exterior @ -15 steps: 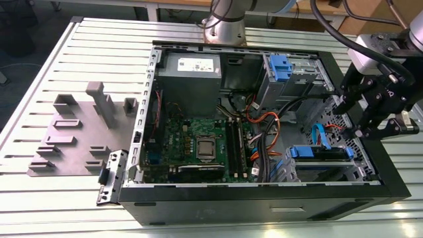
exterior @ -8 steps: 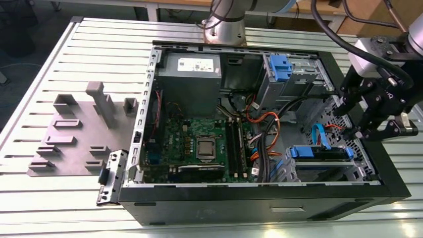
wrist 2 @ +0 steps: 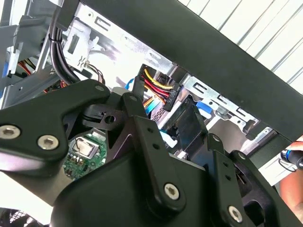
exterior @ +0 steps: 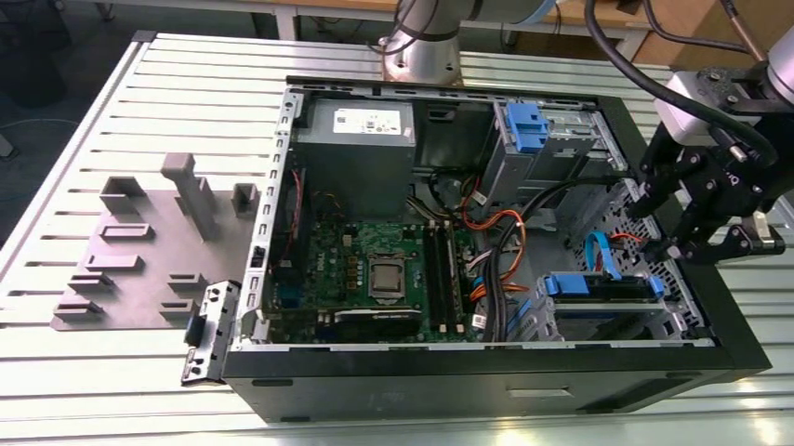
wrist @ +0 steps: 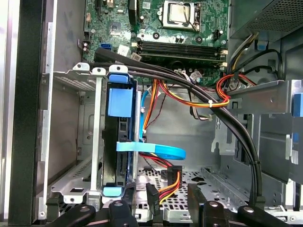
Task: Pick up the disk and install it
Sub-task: 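Insert the second disk wire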
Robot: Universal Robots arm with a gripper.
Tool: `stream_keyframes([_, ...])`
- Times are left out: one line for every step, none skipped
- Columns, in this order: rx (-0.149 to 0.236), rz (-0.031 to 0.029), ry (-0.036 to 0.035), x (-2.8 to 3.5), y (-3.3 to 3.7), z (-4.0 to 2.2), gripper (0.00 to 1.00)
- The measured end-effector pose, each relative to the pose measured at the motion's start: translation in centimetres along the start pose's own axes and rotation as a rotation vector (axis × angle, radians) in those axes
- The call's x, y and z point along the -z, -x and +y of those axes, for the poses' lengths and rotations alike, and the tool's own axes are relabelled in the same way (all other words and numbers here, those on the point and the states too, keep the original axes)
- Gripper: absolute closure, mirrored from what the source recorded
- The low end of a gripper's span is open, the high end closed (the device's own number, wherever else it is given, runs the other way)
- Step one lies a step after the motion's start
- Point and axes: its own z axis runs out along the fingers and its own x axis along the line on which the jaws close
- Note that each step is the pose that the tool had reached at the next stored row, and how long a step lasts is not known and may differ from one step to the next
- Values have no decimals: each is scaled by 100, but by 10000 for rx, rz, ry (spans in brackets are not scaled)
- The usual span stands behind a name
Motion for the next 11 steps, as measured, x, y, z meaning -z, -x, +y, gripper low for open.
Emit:
stream_keyframes([0,1,0,0,0,0,46])
stream_keyframes([0,1,0,0,0,-1,46])
stream_keyframes([1,0,0,0,0,-1,52])
stream_keyframes([0,0,0,0,0,-2,58])
stream_keyframes([1,1,0,0,0,-2,58])
stream_keyframes([0,1,0,1,0,-3,70])
stream_keyframes([0,1,0,1,0,-3,70])
stream_keyframes([0,1,0,0,0,-3,76])
stream_keyframes([0,0,0,0,0,-4,82])
stream_keyframes([0,0,0,0,0,-4,82])
stream_keyframes([0,0,0,0,0,-4,84])
